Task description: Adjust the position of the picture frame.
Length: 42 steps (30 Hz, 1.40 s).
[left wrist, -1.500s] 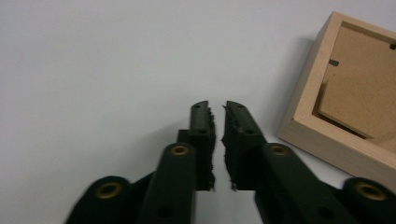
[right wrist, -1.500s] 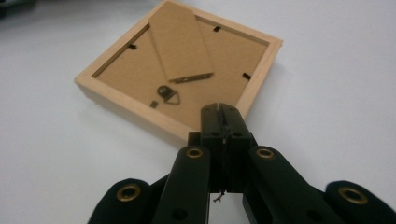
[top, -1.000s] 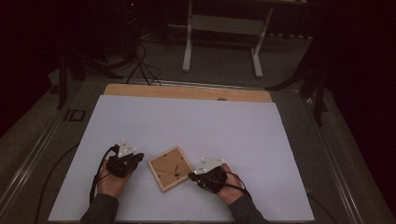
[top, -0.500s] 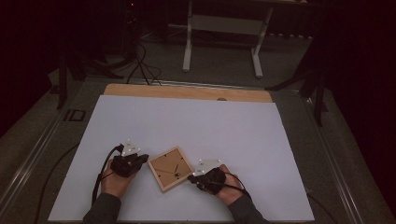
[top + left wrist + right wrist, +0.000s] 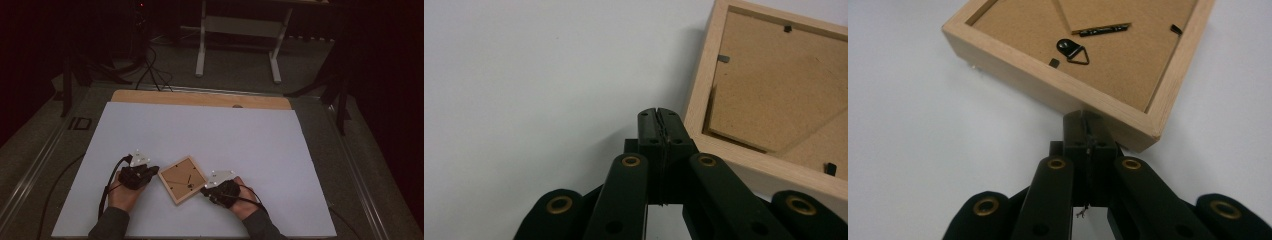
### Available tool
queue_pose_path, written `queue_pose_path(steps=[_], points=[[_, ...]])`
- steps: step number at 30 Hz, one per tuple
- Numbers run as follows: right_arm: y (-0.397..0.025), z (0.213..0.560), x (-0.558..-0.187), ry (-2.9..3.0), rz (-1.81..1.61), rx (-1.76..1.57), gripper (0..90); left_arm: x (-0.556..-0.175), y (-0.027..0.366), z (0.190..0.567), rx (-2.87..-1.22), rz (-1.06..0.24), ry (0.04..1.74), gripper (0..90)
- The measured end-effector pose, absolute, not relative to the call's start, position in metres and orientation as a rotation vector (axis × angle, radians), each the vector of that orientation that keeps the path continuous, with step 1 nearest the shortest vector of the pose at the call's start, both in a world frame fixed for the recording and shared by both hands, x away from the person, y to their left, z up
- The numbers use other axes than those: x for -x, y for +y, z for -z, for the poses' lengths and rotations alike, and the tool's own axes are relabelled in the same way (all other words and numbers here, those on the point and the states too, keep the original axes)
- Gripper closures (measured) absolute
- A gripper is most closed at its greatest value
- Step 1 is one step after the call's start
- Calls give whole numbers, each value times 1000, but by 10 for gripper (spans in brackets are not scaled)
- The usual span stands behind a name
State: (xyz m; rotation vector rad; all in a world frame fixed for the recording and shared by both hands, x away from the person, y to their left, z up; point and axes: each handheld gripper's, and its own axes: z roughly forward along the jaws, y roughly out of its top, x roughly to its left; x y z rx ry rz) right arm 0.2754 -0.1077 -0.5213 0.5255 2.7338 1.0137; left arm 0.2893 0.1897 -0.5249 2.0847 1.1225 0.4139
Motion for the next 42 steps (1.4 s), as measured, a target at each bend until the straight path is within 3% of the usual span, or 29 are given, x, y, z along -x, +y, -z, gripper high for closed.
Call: queue_pose_path(steps=[23, 36, 42], points=[[-113, 522, -285, 2673, -988, -667, 899, -285, 176, 526, -2120, -363, 1047, 898], [-106, 522, -276, 2763, -1000, -500, 898, -285, 175, 525, -2122, -362, 1047, 899], [-108, 523, -283, 2668, -961, -644, 899, -284, 174, 525, -2131, -348, 1027, 899]])
